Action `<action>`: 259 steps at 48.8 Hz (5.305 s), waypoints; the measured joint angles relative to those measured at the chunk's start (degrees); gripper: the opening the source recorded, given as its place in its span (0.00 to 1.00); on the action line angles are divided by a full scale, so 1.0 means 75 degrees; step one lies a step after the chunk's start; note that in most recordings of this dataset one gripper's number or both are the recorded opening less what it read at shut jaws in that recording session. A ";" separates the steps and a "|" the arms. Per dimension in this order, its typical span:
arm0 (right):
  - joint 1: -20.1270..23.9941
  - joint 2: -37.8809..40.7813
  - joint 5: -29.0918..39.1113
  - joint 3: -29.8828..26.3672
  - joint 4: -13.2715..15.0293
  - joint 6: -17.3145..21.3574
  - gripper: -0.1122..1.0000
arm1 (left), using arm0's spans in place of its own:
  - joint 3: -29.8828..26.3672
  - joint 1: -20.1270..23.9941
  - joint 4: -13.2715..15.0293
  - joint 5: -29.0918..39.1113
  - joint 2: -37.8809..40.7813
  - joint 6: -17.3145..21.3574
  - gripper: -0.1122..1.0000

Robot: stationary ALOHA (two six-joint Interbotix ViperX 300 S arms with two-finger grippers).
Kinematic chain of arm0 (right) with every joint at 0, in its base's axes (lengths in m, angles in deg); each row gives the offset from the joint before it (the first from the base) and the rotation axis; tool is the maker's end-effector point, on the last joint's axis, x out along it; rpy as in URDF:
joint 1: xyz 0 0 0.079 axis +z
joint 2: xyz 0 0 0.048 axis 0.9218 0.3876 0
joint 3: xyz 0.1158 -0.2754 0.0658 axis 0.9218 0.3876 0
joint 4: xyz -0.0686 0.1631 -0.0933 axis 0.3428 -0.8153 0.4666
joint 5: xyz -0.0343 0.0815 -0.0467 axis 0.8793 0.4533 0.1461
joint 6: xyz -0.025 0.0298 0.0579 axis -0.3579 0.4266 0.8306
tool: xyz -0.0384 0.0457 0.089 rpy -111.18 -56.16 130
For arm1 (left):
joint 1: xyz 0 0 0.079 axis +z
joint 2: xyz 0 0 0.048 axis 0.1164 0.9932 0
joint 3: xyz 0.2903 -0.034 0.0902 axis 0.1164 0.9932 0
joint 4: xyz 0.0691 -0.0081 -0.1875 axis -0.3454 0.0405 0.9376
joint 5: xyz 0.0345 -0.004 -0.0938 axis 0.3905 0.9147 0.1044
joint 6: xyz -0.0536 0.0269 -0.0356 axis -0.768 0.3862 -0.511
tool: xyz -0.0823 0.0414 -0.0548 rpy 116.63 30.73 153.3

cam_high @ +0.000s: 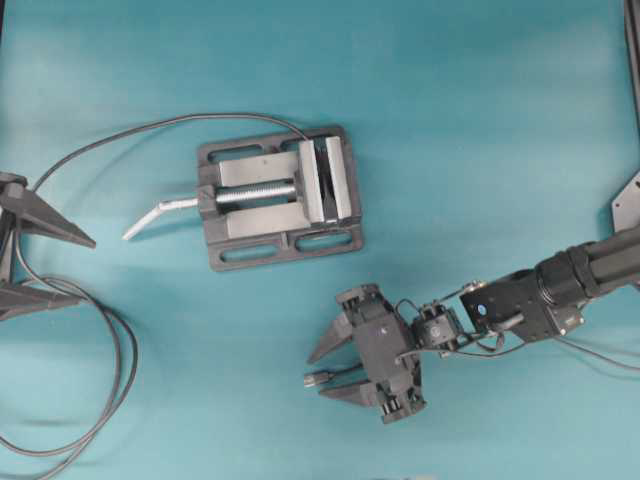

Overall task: Insert the USB cable into the fixed female connector.
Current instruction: 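Hold the black USB plug in the right gripper and reorient it upward, then move the right gripper with the plug toward the blue port in the vise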

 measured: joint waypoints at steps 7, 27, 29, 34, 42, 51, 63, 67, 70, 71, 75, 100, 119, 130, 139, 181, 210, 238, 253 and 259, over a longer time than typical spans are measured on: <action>0.0000 0.0000 0.0223 0.0035 -0.0094 0.0000 0.69 | 0.0094 0.0000 0.0000 -0.0129 0.0000 0.0000 0.95; 0.0012 -0.0316 0.0352 0.0258 -0.0117 0.0023 0.69 | 0.0164 0.0270 0.0000 -0.0199 0.0000 0.0000 0.95; 0.0012 -0.0340 0.0352 0.0270 -0.0129 0.0023 0.69 | 0.0164 0.0328 0.0000 -0.0199 0.0000 0.0000 0.95; 0.0000 -0.0340 0.0363 0.0270 -0.0211 0.0012 0.69 | 0.0164 0.0387 0.0000 -0.0199 0.0000 0.0000 0.95; 0.0000 -0.0340 0.0363 0.0258 -0.0281 0.0012 0.60 | 0.0188 0.0387 0.0000 -0.0199 0.0000 0.0000 0.95; 0.0000 -0.0340 0.0375 0.0258 -0.0480 0.0023 0.43 | 0.0199 0.0387 0.0000 -0.0234 0.0000 0.0000 0.95; -0.0012 -0.0340 0.0375 0.0293 -0.0598 0.0023 0.38 | 0.0223 0.0398 0.0000 -0.0246 0.0000 0.0012 0.95; -0.0012 -0.0328 0.0375 0.0293 -0.0598 0.0023 0.38 | 0.0234 0.0398 0.0000 -0.0258 0.0000 0.0000 0.95; -0.0012 -0.0340 0.0375 0.0293 -0.0598 0.0023 0.38 | 0.0234 0.0398 0.0000 -0.0246 0.0000 0.0000 0.95; -0.0012 -0.0340 0.0375 0.0293 -0.0598 0.0023 0.38 | 0.0234 0.0398 0.0000 -0.0258 0.0000 0.0000 0.95; -0.0012 -0.0340 0.0375 0.0293 -0.0598 0.0023 0.39 | 0.0258 0.0398 0.0000 -0.0281 0.0000 0.0000 0.95; -0.0012 -0.0328 0.0352 0.0258 -0.0598 0.0035 0.34 | 0.0293 0.0422 0.0012 -0.0316 0.0000 0.0000 0.95; 0.0105 -0.0328 0.0059 0.0258 -0.1078 0.0047 0.29 | 0.0516 0.0609 0.0012 -0.0363 0.0000 0.0012 0.95; 0.0188 -0.0328 0.0047 0.0258 -0.1594 0.0023 0.29 | 0.0645 0.0633 0.0000 -0.0445 0.0000 0.0012 0.95; 0.0328 -0.0328 0.0047 0.0234 -0.2098 -0.0117 0.29 | 0.0785 0.0633 0.0000 -0.0656 0.0000 0.0000 0.95; 0.1629 -0.0352 -0.0973 -0.0551 -0.8965 -0.3938 0.29 | 0.1160 0.0680 0.0000 -0.1395 0.0000 -0.0023 0.95; 0.1957 0.0527 -0.3703 -0.2461 -1.3535 -0.6375 0.29 | 0.1148 0.0691 0.0000 -0.1383 0.0000 -0.0023 0.95; 0.2063 0.1031 -0.5332 -0.3703 -1.6043 -0.6996 0.29 | 0.1160 0.0691 0.0000 -0.1395 0.0000 -0.0023 0.95; 0.2027 0.1289 -0.5684 -0.4078 -1.6336 -0.7043 0.29 | 0.1148 0.0691 0.0000 -0.1395 0.0000 -0.0023 0.95; 0.2016 0.1383 -0.5977 -0.4207 -1.6336 -0.7066 0.29 | 0.1148 0.0680 0.0000 -0.1395 0.0000 -0.0023 0.95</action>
